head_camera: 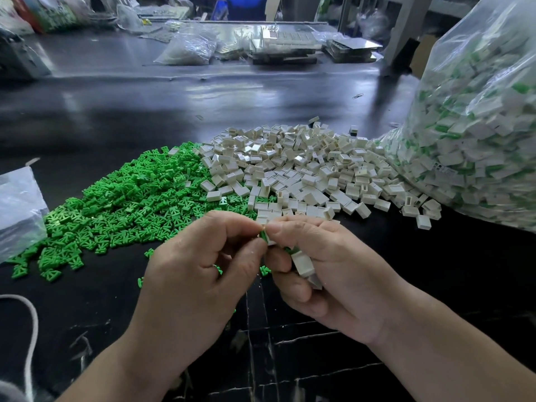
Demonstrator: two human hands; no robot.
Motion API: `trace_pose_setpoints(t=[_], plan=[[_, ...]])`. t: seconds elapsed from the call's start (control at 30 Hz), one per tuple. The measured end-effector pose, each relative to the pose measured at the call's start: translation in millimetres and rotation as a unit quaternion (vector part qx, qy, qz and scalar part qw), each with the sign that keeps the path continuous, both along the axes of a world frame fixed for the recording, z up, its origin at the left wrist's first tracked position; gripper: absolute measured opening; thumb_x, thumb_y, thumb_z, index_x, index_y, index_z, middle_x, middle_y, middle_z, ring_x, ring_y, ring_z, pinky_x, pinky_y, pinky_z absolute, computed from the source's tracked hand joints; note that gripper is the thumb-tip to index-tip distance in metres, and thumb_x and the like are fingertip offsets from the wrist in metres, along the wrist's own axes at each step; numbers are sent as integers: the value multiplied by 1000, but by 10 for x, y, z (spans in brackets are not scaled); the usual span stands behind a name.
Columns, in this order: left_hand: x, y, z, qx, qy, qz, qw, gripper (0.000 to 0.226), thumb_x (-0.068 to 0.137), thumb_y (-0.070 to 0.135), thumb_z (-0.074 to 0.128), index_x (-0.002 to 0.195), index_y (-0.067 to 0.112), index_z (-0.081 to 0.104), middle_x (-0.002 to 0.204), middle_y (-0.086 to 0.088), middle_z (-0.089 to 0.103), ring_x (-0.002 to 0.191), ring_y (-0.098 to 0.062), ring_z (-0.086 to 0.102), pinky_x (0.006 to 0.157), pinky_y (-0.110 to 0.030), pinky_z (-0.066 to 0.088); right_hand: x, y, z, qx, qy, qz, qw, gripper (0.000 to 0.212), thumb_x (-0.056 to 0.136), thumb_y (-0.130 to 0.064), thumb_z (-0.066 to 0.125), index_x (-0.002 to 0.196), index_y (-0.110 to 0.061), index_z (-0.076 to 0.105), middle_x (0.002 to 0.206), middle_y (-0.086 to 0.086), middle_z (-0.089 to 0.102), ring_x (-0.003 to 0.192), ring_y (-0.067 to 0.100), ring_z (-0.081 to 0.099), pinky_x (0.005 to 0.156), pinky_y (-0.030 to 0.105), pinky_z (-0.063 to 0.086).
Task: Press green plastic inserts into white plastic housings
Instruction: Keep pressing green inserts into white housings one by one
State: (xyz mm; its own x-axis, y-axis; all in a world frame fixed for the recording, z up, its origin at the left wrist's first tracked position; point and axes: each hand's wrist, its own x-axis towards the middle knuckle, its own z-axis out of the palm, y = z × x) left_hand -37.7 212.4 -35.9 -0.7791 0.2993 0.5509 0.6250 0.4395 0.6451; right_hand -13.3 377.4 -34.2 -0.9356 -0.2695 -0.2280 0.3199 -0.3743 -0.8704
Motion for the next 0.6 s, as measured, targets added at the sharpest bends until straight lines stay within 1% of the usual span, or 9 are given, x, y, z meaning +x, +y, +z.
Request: trace_pose_setpoints(t=[0.07,0.13,0.3,0.4,0.47,0.5,0.53,0.57,0.6], plan=[[-4,17,12,-21,31,7,999,14,83,31,59,90,21,67,76,23,61,75,8,59,63,4,36,1,-8,7,-3,-4,1,1000,21,93,-25,60,74,-18,60,67,1,52,40,7,43,34,16,25],[-9,24,16,-24,49,12,998,16,83,30,57,88,18,67,77,22,60,75,8,57,64,5,35,2,-13,21,-10,-7,6,1000,19,89,-26,62,71,-18,60,66,1,51,40,7,42,34,16,26],[-12,25,7,-13,47,3,999,15,84,30,55,90,19,63,73,19,61,73,5,58,64,4,36,-1,1,24,-29,-8,19,999,18,88,-25,60,72,-16,58,64,-1,52,38,6,43,32,16,29],[-41,28,-36,-16,-1,10,1000,12,86,36,56,94,28,61,76,20,62,77,5,59,64,3,37,-56,123,51,-121,-14,-2,992,9,81,-20,59,76,-16,53,64,-1,55,41,6,50,30,16,36],[-81,22,-98,-75,-39,14,996,20,89,49,58,102,33,62,83,23,60,82,4,58,64,-4,42,-95,247,83,-195,5,-37,980,6,76,-18,61,79,-14,57,71,3,61,49,10,59,32,16,42],[-98,19,-128,-124,-47,13,991,28,89,54,54,105,33,63,87,22,59,81,1,58,64,-8,43,-112,294,95,-216,11,-58,975,6,77,-17,61,81,-13,61,76,5,63,53,11,62,33,17,44],[-113,17,-158,-177,-36,14,984,35,87,57,51,106,32,66,90,20,58,80,-1,57,65,-13,42,-124,329,104,-228,10,-80,970,9,78,-17,60,83,-13,66,79,6,65,57,13,64,33,18,45],[-124,18,-182,-225,-16,19,974,38,84,57,52,105,30,68,91,18,58,81,-3,56,65,-20,42,-135,348,104,-233,4,-101,967,12,77,-18,60,85,-13,69,80,6,65,58,13,65,33,18,44],[-129,22,-198,-263,2,24,964,37,83,57,56,102,28,70,91,14,59,82,-8,56,65,-23,40,-145,358,96,-232,-5,-119,965,14,75,-18,62,85,-12,70,79,6,65,58,14,65,32,17,43]])
